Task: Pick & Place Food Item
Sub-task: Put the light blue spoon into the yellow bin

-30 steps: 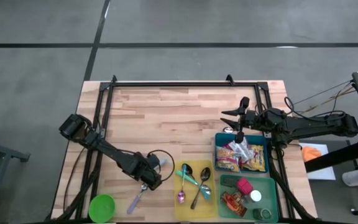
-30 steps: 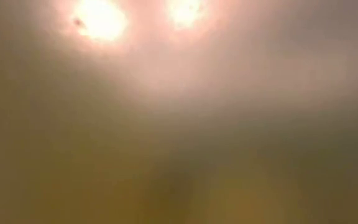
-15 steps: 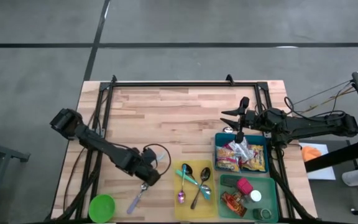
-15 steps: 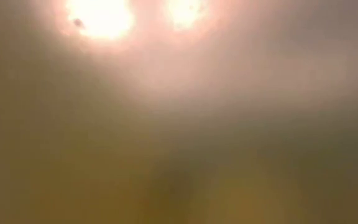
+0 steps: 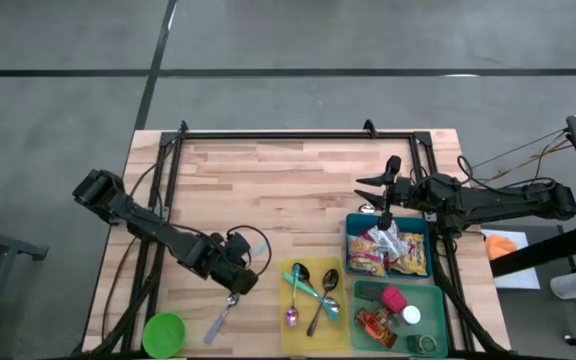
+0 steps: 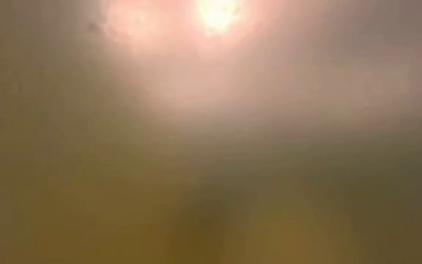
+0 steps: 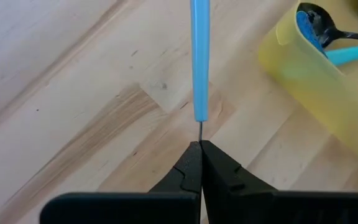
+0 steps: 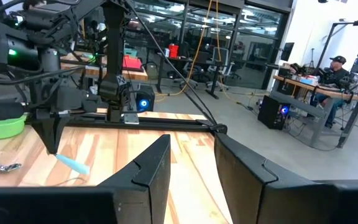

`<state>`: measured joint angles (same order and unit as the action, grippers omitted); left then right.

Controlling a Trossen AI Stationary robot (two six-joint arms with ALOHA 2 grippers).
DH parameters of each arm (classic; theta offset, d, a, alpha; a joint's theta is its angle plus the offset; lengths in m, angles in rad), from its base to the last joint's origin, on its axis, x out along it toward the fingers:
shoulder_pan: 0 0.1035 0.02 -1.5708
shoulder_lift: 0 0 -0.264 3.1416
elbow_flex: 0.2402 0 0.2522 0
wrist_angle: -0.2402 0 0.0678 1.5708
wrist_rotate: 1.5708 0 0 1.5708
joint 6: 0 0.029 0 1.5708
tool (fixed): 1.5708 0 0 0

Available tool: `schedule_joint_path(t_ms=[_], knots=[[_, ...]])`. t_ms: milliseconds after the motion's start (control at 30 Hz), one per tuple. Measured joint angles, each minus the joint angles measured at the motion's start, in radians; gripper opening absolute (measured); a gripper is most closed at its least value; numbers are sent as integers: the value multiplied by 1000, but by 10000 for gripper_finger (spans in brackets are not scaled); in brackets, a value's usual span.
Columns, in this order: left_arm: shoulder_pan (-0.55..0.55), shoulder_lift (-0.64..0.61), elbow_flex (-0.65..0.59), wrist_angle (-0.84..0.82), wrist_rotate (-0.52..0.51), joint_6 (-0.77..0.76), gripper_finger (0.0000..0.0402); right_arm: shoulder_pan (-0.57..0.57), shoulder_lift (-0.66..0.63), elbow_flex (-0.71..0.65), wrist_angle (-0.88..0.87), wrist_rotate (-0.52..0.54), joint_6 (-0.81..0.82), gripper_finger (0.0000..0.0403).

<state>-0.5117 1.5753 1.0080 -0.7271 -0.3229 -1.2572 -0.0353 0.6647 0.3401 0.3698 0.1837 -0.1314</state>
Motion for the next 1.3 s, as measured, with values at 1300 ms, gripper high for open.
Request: schedule_joint_path(t_ms=[1300], knots=[[41, 229, 169, 670, -14, 180, 2, 0, 0, 0, 0, 0, 0, 121]])
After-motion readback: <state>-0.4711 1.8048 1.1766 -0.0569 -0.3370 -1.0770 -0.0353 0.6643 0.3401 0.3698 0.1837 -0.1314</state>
